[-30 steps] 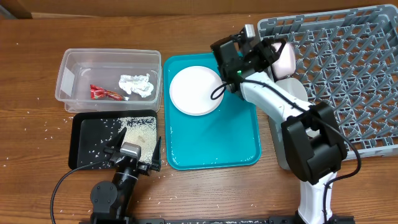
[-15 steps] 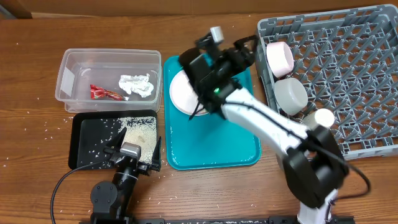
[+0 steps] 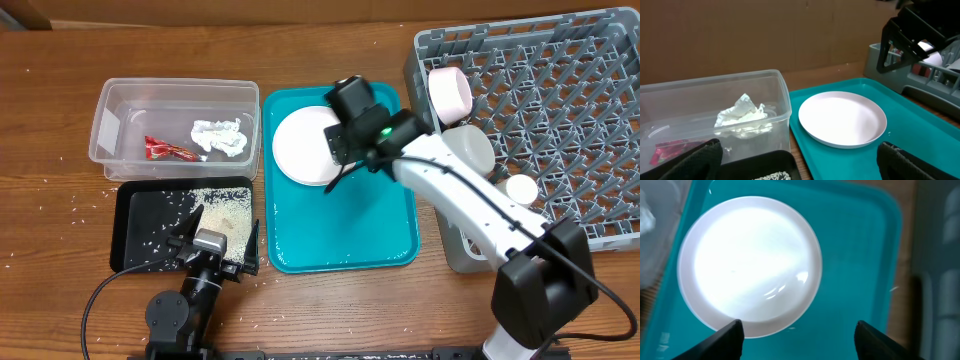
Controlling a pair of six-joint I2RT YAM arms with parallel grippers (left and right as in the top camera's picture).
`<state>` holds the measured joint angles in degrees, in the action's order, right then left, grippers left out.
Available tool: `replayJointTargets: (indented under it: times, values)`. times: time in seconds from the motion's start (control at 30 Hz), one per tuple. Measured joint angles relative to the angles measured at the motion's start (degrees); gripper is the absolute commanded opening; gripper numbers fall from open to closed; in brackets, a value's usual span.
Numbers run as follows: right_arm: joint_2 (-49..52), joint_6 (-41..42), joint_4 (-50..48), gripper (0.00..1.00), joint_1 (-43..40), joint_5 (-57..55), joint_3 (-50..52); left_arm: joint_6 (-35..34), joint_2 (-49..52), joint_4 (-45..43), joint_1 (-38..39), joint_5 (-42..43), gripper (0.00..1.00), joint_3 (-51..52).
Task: Sort waste into correct bins and load items into the dishwasher
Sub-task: 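Reach the right gripper to the large white plate and grasp its rim, then carry the large plate into the rack beside the small plate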
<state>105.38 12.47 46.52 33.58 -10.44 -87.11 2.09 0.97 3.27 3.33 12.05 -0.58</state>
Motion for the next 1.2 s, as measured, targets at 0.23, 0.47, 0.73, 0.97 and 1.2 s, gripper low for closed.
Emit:
replayJointTargets:
  times: [0.23, 0.47, 0.73, 0.97, 1.2]
  values:
    - [6.97, 10.86, -6.03, 0.48, -8.87, 16.61, 2.73, 0.0, 0.0, -0.02, 0.0, 0.0, 1.0, 0.02]
    - [13.49, 12.98, -6.84, 0.35, -10.25, 24.65, 3.23, 0.0, 0.0, -0.07, 0.0, 0.0, 1.0, 0.02]
    - [14.25, 15.8, -5.46, 0.04, -8.5, 25.73, 3.19, 0.0, 0.0, -0.07, 0.0, 0.0, 1.0, 0.02]
    - [5.7, 13.6, -3.87, 0.04, -9.99, 14.58, 3.21, 0.0, 0.0, -0.07, 0.0, 0.0, 1.0, 0.02]
    - [-14.91, 5.11, -2.43, 0.04, -10.23, -13.22, 2.54, 0.0, 0.0, -0.07, 0.0, 0.0, 1.0, 0.02]
